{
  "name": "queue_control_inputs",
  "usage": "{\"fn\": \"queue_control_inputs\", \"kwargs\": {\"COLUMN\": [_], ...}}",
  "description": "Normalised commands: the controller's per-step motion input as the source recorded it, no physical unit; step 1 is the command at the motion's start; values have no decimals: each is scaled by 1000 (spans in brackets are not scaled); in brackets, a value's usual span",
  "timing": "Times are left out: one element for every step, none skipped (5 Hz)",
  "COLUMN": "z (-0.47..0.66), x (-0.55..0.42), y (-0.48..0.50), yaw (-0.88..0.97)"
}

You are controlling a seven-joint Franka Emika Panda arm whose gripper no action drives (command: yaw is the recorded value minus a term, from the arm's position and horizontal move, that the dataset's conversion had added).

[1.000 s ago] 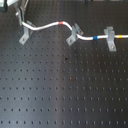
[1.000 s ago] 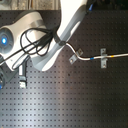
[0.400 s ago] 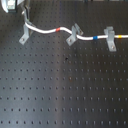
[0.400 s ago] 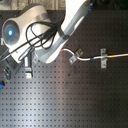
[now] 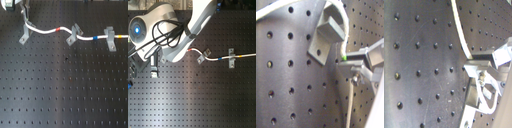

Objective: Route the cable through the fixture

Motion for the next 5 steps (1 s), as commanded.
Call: {"fn": "queue_control_inputs", "kwargs": {"z": [48,41,55,50,0], "x": [-456,-289,252,252,91], "y": [239,350,479,230,64], "yaw": [303,209,0,9,9]}}
